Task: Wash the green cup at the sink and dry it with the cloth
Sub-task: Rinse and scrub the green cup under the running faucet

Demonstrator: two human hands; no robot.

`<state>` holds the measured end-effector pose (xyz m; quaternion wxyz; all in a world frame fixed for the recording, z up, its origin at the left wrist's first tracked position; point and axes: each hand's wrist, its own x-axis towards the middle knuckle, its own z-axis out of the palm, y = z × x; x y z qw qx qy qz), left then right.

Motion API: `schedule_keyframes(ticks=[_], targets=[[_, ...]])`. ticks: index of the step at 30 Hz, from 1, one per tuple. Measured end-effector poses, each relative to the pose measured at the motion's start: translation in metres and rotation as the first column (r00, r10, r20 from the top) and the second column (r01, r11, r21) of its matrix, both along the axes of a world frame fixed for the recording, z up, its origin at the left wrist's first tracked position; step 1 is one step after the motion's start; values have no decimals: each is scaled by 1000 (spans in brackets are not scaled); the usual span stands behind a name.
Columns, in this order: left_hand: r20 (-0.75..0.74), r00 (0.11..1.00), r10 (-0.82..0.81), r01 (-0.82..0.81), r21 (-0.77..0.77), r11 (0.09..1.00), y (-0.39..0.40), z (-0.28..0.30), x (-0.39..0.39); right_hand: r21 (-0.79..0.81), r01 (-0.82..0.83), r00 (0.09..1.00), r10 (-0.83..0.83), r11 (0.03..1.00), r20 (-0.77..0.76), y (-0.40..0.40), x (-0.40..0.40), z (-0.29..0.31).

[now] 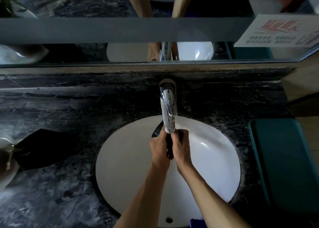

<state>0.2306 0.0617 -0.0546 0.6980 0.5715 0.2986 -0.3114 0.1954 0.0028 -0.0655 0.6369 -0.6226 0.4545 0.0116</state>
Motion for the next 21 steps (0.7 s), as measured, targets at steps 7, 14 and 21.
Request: schedule_keyframes(ticks=[7, 14, 21], targets=[[-8, 996, 85, -85, -160, 983, 13, -13, -9, 487, 84, 979, 19, 870, -204, -11, 3, -1], [78, 997, -20, 24, -42, 999, 6, -10, -6, 202, 61, 997, -49, 978, -63, -3, 1, -10], [350, 923, -162, 171, 5, 985, 16, -22, -7, 435, -34, 979, 117, 900, -167, -25, -1, -8]])
